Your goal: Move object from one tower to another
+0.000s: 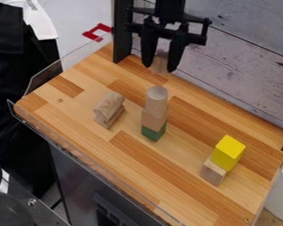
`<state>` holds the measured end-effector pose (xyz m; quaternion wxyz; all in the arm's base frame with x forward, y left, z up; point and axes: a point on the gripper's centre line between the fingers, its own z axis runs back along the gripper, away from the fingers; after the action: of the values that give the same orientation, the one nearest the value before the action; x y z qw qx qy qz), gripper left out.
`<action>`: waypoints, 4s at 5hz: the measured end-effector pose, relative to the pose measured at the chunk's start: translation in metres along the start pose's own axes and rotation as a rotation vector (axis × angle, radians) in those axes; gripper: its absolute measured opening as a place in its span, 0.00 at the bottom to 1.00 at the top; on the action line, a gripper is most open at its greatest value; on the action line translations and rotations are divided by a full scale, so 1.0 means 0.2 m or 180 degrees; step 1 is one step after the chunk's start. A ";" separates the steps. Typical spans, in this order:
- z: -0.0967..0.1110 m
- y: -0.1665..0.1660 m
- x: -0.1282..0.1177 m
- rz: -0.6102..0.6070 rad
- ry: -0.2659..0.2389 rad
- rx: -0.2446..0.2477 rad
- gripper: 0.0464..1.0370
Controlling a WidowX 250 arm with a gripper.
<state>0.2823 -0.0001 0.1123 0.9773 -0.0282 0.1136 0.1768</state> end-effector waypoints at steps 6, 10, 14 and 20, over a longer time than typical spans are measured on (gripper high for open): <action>-0.10 -0.02 -0.10 -0.0082 0.0297 0.0020 0.37; -0.13 -0.01 -0.08 -0.0075 0.0330 -0.0011 0.43; 0.10 -0.06 -0.09 -0.0249 -0.0058 -0.0150 0.96; -0.25 -0.50 -0.23 -0.1100 -0.0073 0.0022 0.96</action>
<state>0.2654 -0.1141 0.0767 0.9944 -0.0420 0.0965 0.0061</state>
